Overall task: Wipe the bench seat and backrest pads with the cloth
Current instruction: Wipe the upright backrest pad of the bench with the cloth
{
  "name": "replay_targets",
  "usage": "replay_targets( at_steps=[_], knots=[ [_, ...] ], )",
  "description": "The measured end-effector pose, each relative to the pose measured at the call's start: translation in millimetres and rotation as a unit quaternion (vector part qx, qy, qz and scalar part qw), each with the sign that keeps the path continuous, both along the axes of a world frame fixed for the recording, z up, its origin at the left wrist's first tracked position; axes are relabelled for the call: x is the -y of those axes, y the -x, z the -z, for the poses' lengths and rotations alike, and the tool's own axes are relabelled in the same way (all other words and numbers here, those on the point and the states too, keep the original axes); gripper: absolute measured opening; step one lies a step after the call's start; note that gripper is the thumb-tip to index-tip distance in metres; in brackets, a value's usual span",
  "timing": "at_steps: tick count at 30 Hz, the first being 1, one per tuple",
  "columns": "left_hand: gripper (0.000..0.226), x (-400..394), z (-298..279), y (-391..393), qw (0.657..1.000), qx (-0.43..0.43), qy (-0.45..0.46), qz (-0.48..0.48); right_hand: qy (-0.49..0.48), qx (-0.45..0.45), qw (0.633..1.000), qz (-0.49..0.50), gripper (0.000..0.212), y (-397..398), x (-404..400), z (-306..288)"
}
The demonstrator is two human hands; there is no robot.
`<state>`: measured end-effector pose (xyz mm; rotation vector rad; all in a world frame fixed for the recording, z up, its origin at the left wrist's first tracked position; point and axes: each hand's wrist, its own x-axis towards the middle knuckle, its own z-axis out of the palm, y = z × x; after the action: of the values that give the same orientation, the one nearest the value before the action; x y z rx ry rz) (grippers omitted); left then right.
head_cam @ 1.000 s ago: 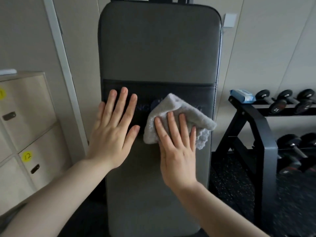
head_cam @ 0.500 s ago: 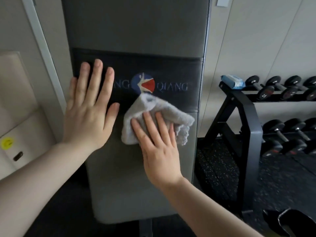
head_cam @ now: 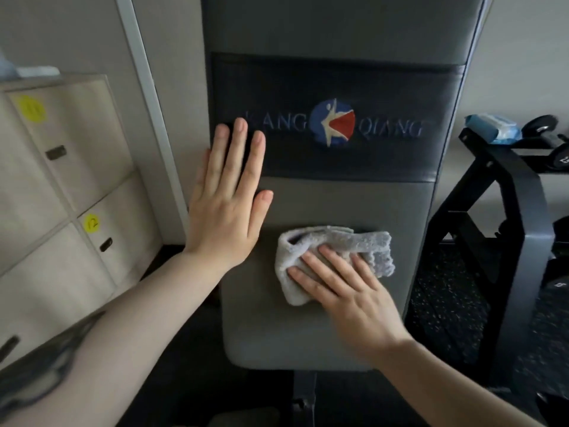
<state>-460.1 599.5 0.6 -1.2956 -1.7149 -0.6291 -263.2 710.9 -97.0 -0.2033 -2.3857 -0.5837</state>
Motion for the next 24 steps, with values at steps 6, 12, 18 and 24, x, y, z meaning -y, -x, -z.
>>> replay_targets(
  at_steps=[6,12,18,24],
  knots=[
    [0.055,0.4,2.5,2.8,1.0,-0.009,0.001,0.02,0.174,-0.23,0.955,0.063,0.052,21.5,10.4,-52.1],
    [0.057,2.4,7.7,1.8,1.0,-0.002,0.007,0.006,0.064,0.009,0.998,-0.003,0.068,29.5,37.5,11.0],
    [0.06,16.2,29.4,3.6,0.998,0.036,0.037,0.026,0.14,-0.118,0.982,0.036,0.056,13.4,19.9,-46.1],
    [0.057,30.6,40.5,12.3,0.996,0.021,0.071,0.038,0.058,0.035,0.997,-0.025,0.067,28.8,37.8,8.6]
  ],
)
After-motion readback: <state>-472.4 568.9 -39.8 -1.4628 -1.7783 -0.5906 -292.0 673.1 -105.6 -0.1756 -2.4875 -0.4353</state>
